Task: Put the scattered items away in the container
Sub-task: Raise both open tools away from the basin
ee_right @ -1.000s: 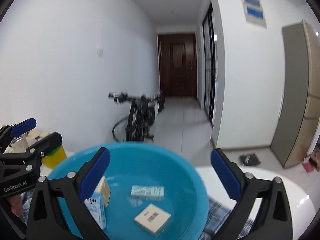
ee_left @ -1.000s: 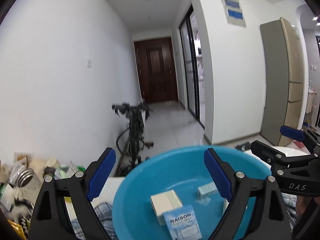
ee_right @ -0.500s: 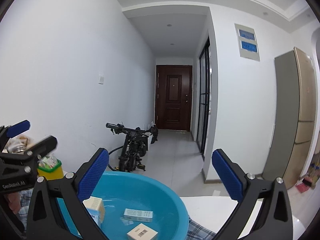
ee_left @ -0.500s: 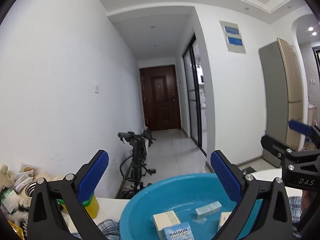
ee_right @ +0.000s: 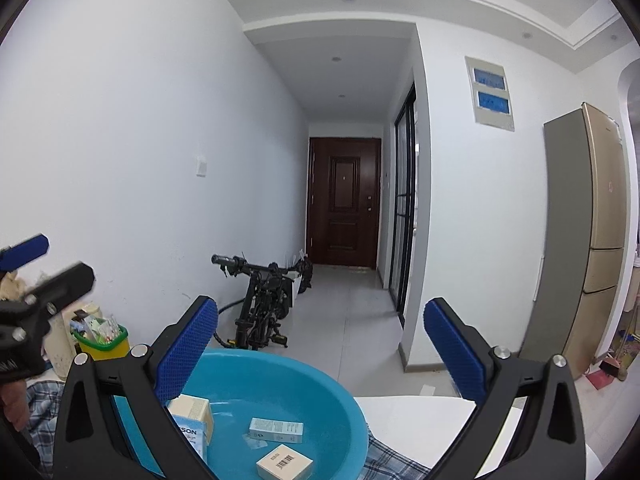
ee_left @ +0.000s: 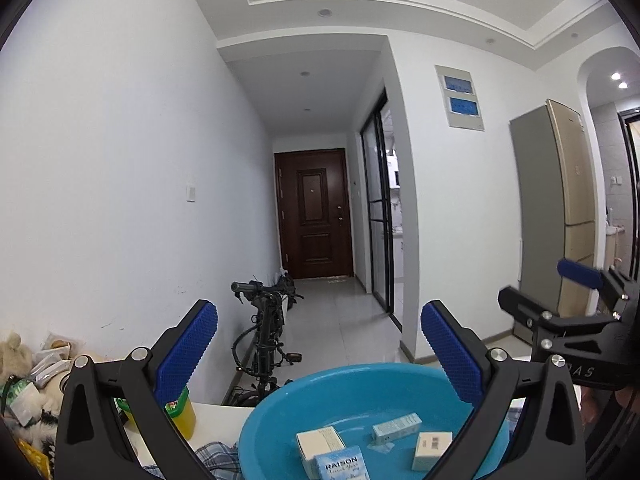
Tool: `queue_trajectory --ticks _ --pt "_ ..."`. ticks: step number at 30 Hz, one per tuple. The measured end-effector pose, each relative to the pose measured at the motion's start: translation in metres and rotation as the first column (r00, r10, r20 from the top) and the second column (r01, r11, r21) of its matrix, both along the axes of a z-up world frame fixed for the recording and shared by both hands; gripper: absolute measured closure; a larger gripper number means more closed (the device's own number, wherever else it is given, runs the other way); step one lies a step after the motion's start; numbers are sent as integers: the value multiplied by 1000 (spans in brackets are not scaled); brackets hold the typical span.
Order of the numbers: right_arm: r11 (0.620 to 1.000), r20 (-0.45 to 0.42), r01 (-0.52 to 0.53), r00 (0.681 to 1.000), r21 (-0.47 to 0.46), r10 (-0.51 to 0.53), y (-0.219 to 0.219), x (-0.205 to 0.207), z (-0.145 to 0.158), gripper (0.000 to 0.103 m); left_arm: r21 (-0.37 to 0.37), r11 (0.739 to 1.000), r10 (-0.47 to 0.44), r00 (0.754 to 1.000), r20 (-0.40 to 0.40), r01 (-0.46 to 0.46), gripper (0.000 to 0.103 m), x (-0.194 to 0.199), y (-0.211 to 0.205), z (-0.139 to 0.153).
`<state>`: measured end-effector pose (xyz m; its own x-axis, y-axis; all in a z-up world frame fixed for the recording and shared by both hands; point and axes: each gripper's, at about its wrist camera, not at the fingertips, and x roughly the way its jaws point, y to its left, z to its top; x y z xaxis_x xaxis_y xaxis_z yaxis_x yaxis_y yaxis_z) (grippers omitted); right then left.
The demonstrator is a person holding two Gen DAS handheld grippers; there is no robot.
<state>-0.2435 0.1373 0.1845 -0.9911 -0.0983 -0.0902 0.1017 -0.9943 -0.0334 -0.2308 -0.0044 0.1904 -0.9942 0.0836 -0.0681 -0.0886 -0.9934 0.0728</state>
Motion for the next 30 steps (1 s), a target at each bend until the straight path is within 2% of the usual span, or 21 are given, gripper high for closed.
queue_trajectory --ticks 11,16,26,30 --pt "997 78 -57 995 -43 60 5 12 -5 0 -20 999 -33 998 47 34 0 32 10 -4" --pt "997 93 -70 993 -25 72 2 31 -9 0 13 999 -49 997 62 49 0 53 6 -4" --pt "994 141 -107 984 -15 108 -3 75 -25 0 -28 998 -46 996 76 48 0 103 8 -14" --pt "993 164 -119 979 -26 121 -1 93 -32 0 -8 999 -45 994 95 46 0 126 5 -24"
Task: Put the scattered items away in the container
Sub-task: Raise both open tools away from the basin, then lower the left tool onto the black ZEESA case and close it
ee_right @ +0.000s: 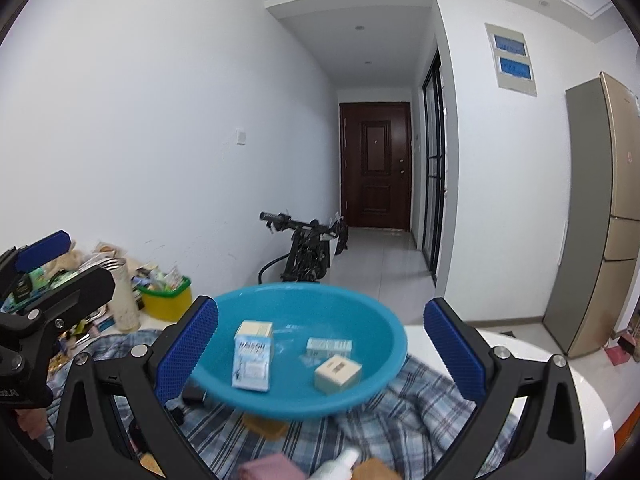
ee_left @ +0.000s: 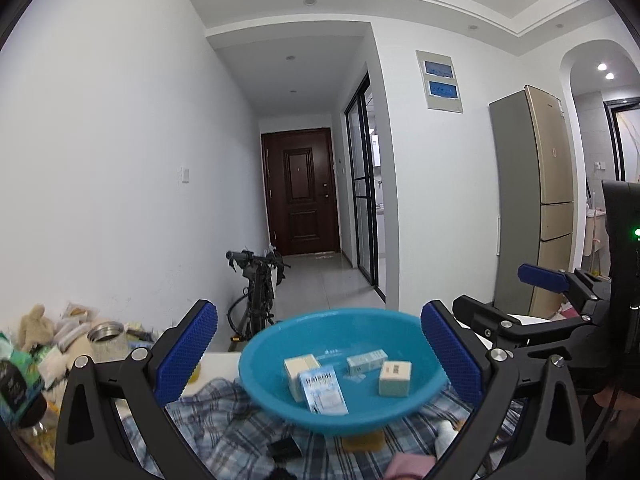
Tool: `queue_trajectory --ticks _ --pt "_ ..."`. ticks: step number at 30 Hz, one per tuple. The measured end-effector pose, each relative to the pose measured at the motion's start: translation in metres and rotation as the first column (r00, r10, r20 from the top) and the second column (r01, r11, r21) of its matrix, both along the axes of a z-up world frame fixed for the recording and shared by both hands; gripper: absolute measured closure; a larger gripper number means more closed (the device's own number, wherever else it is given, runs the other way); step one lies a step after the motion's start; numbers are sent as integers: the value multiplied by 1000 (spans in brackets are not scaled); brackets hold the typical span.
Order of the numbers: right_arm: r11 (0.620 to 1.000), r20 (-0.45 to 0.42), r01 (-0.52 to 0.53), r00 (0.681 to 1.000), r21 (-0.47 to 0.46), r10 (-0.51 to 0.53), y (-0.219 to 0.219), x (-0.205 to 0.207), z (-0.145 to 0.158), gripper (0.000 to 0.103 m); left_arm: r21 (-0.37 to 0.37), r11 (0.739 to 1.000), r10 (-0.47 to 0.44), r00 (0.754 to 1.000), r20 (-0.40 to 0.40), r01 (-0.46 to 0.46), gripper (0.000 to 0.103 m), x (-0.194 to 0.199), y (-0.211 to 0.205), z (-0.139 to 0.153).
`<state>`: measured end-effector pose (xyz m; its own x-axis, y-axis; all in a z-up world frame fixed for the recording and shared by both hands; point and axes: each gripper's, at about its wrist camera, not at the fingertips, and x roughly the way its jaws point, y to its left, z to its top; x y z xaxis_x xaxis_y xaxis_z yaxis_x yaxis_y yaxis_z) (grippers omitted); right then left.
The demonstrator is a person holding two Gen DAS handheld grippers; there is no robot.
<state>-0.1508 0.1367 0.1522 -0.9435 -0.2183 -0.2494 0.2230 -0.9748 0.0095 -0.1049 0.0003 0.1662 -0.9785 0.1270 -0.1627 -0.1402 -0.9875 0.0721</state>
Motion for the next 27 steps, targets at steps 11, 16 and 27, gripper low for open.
queue_trajectory --ticks 11,16,27 --pt "999 -23 34 999 9 -34 12 41 -17 0 22 1000 18 997 75 -19 0 35 -9 -28" --pt "999 6 45 999 14 -45 19 43 -28 0 62 998 -2 986 168 -8 0 28 -13 -47" --pt "1000 139 21 990 24 -24 20 38 -66 0 21 1000 -5 949 315 -2 0 16 -2 -85"
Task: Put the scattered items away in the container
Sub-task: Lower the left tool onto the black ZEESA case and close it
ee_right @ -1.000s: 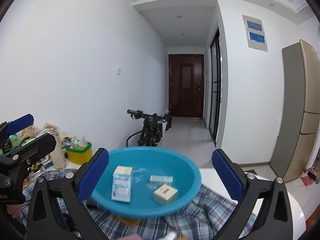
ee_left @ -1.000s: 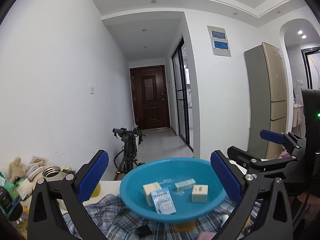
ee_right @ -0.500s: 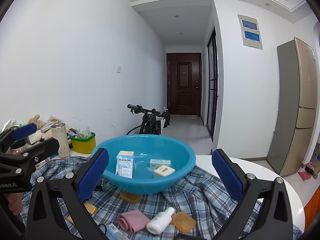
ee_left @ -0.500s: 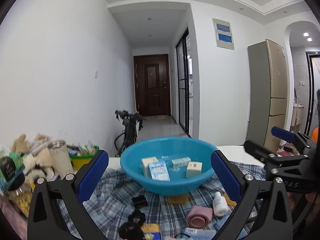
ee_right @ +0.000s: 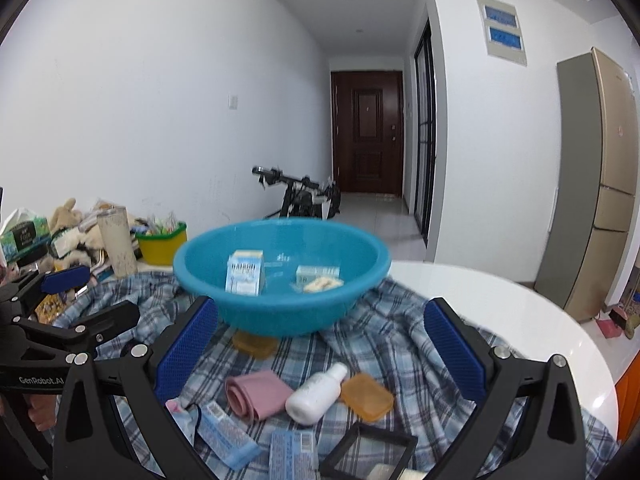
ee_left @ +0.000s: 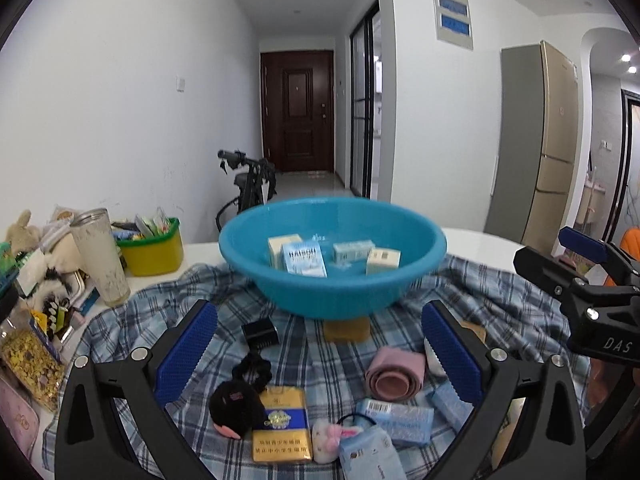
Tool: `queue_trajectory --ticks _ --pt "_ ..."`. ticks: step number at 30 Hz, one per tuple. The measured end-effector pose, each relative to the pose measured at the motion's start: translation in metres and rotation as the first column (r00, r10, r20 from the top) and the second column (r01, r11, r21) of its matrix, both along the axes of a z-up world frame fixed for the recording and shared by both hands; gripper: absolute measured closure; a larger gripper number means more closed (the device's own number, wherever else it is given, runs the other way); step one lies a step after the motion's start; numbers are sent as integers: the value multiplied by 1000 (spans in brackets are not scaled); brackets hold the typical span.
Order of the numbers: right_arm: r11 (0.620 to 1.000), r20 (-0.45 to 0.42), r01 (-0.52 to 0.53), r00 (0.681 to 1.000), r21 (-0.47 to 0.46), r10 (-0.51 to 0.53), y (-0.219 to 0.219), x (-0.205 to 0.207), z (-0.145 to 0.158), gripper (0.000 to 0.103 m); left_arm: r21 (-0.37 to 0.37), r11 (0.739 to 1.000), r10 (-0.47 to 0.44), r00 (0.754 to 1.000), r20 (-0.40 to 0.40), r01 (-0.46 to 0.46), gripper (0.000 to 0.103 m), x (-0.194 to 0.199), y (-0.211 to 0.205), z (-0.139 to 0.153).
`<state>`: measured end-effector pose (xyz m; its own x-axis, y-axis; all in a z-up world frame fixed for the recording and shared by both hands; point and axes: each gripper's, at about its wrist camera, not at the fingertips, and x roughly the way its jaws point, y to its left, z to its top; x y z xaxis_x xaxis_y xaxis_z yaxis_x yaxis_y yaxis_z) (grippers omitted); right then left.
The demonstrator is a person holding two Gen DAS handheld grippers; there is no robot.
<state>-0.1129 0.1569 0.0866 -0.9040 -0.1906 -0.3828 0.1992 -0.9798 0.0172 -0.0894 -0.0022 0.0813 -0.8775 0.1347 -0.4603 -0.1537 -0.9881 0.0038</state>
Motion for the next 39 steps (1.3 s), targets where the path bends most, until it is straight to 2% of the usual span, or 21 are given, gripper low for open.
queue_trajectory --ticks 9,18,22,24,27,30,34,35,37,39 --pt "1000 104 -24 994 -9 25 -5 -10 -32 0 -24 1000 -17 992 124 20 0 -14 -7 -32" --pt "1000 145 -13 989 -19 16 -6 -20 -44 0 -7 1000 17 965 261 -16 0 -73 -35 -62" --pt "1000 158 -12 987 -8 13 -6 -23 -48 0 -27 999 52 953 297 -46 0 -103 -40 -78" --pt "1000 167 -10 986 -6 11 -6 -26 -51 0 -77 992 123 948 295 -105 0 -116 -41 -85" --pt "1000 184 -5 983 -6 6 -5 -30 -55 0 -68 992 126 933 338 -109 0 -133 -46 -98" --pt "1000 208 -5 978 -15 8 -4 -35 -60 0 -87 989 145 926 348 -122 0 -143 -50 -108" --pt "1000 233 -10 972 -21 15 -6 -41 -62 0 -48 992 130 923 363 -120 0 -153 -55 -111" --pt "1000 236 -12 972 -17 15 -8 -42 -62 0 -53 992 127 922 365 -116 1 -155 -54 -111" --pt "1000 241 -17 970 -8 18 -10 -42 -62 0 -79 991 129 914 384 -107 9 -161 -51 -112" --pt "1000 247 -21 969 1 20 -12 -42 -63 0 -90 992 122 898 422 -92 22 -167 -49 -117"
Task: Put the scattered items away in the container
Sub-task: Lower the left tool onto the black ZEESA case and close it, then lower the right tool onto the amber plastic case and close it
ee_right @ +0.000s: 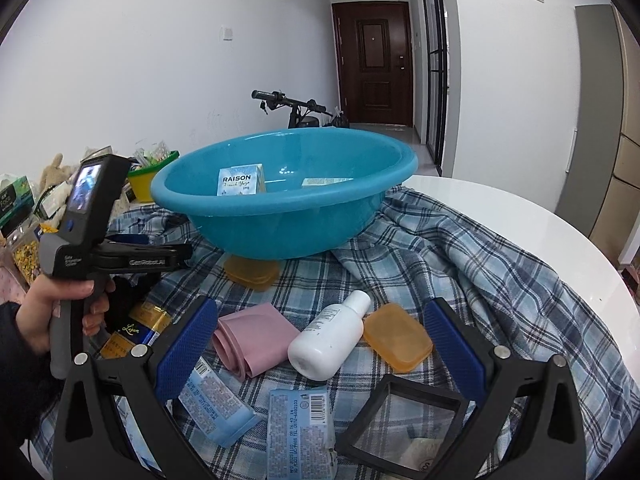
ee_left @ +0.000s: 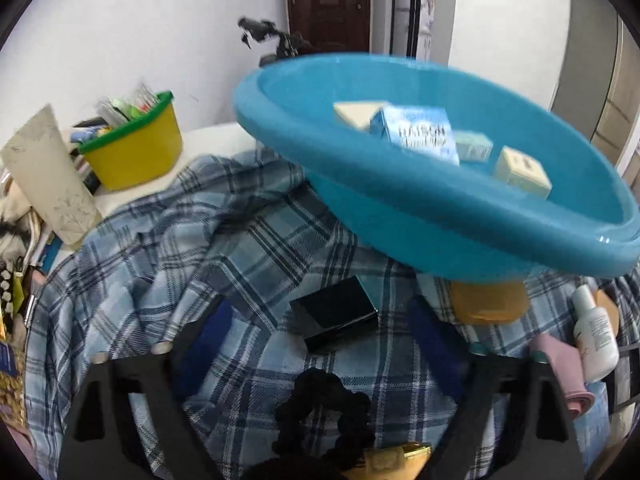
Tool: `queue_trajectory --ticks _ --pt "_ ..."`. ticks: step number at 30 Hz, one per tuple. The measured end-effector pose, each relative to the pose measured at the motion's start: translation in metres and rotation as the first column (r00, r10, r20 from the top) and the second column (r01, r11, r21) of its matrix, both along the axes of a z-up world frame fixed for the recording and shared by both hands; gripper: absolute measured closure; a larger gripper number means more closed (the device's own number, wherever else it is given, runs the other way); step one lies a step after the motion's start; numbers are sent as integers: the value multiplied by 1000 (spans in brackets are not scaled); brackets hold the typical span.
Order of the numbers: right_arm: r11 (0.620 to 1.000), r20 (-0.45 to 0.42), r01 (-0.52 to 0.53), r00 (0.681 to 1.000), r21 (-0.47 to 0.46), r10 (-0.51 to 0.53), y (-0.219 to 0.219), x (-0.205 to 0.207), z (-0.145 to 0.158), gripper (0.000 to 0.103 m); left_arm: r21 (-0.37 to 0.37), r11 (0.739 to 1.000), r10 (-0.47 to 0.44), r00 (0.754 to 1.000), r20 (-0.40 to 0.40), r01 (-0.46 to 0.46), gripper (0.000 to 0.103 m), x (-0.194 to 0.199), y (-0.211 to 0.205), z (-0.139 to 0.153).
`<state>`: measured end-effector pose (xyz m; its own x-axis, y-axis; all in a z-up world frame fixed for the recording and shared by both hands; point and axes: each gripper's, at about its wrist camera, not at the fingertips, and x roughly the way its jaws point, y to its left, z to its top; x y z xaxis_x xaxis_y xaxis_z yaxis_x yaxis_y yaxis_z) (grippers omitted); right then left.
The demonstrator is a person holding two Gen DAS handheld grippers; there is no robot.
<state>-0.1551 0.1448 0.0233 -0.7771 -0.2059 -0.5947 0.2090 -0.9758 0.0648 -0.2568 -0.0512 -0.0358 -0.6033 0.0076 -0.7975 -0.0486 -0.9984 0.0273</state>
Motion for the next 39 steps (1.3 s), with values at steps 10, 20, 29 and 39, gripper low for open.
queue_trajectory --ticks 10,20,29,39 --pt "1000 39 8 999 -3 -8 1 -7 -6 0 58 998 -25 997 76 21 60 -9 -4 -16" --pt "1000 43 -3 999 8 3 -7 -1 -1 0 87 993 -83 994 75 77 60 18 -7 -4" --pt "1000 116 -16 993 3 15 -45 -10 8 0 86 991 -106 994 36 102 60 56 -13 11" --pt "999 188 44 981 32 -50 -95 -44 -5 0 115 988 -93 994 -54 99 65 72 -22 28"
